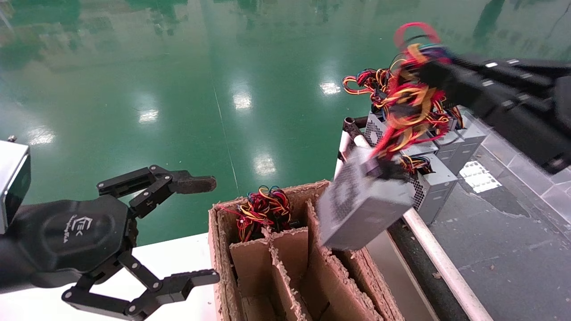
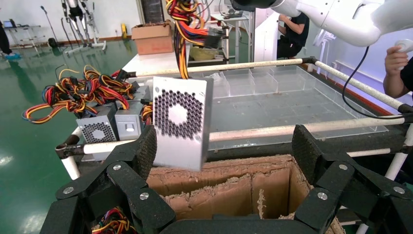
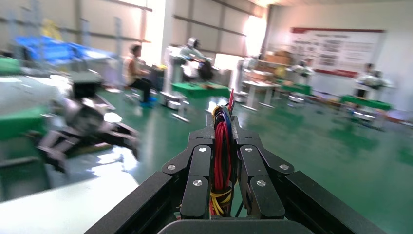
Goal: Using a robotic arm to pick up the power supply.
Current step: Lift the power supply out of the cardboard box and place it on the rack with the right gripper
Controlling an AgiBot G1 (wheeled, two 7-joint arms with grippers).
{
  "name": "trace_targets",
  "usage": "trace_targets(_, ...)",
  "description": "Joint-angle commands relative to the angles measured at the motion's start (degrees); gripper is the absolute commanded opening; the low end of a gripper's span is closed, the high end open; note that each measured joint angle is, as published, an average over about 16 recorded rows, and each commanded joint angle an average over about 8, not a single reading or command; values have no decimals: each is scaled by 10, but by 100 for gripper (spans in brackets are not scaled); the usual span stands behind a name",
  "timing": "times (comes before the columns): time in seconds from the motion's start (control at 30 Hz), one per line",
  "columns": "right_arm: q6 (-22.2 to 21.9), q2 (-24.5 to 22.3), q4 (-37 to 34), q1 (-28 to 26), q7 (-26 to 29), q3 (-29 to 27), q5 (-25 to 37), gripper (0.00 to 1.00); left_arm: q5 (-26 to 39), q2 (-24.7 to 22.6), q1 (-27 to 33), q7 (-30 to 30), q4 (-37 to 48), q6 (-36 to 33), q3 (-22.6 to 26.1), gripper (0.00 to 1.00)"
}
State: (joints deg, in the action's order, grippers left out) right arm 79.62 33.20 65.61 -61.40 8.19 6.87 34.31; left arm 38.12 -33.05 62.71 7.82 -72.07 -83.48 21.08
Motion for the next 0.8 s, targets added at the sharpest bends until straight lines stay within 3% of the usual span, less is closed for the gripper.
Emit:
trace_targets(0.03, 8, -11, -25, -8, -9, -5, 5, 0, 0, 0, 0, 0, 0, 0, 0, 100)
trace_targets(0.43, 99, -76, -185, -29, -43, -7, 18, 0, 0, 0, 0, 0, 0, 0, 0, 100)
trace_targets(0.8, 110, -124, -266, -7, -75, 4, -1, 0, 0, 0, 0, 0, 0, 0, 0, 100)
